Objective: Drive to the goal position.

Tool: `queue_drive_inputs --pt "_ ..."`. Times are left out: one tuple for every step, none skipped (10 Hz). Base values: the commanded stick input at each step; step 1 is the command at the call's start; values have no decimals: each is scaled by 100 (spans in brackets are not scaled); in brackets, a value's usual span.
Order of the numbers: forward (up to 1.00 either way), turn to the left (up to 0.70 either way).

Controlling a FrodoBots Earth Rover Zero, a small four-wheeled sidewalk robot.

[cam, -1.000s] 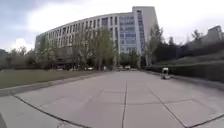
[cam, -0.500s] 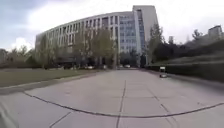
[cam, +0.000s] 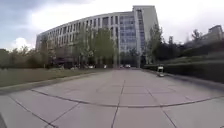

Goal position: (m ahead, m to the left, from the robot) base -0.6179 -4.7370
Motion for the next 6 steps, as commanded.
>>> queue_drive_inputs --pt "-70 0" --pt "-70 0" --pt "-70 0" --pt "-70 0" --pt "-70 0" --pt "-70 0"
